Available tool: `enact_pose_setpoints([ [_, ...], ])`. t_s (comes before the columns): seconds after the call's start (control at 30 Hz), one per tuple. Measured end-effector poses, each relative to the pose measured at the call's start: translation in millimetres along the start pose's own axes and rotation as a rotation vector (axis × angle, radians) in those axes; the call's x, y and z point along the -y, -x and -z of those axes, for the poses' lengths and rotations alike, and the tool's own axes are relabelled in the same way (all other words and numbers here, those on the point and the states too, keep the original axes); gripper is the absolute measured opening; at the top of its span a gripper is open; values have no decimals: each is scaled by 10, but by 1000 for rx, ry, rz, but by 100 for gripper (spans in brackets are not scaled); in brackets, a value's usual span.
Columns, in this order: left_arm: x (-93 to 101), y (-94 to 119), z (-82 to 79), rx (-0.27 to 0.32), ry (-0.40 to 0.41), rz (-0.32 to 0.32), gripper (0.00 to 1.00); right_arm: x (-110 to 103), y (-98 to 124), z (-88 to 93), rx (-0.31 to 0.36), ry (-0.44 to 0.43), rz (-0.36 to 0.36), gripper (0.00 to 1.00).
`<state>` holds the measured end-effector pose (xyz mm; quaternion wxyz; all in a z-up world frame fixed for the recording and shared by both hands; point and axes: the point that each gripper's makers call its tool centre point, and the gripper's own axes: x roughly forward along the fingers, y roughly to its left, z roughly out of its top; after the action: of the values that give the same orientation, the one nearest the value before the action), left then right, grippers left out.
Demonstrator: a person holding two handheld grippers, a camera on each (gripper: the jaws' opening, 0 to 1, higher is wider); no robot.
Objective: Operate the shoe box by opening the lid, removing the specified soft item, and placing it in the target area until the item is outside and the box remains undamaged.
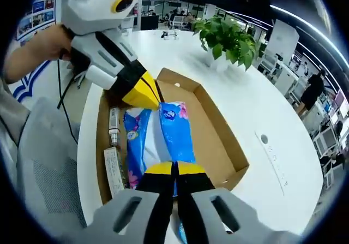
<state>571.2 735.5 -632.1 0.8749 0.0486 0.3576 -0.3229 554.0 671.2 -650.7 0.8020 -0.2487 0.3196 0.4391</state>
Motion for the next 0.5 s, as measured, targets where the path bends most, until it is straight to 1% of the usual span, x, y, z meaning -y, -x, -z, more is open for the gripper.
enact_pose_setpoints([
  [0.13,93,2,-161,27,-8,22,0,87,123,-6,10,6,19,0],
  [0.23,169,-19,-238,40,-9,36,0,184,231,20,15,6,40,0],
  [0.3,232,-51,-286,46,-11,46,0,229,280,43,16,9,49,0],
  [0.37,297,-95,-341,54,4,62,0,300,336,88,11,11,67,0],
  [0.5,419,-218,-428,56,8,81,0,437,442,179,1,14,95,0],
])
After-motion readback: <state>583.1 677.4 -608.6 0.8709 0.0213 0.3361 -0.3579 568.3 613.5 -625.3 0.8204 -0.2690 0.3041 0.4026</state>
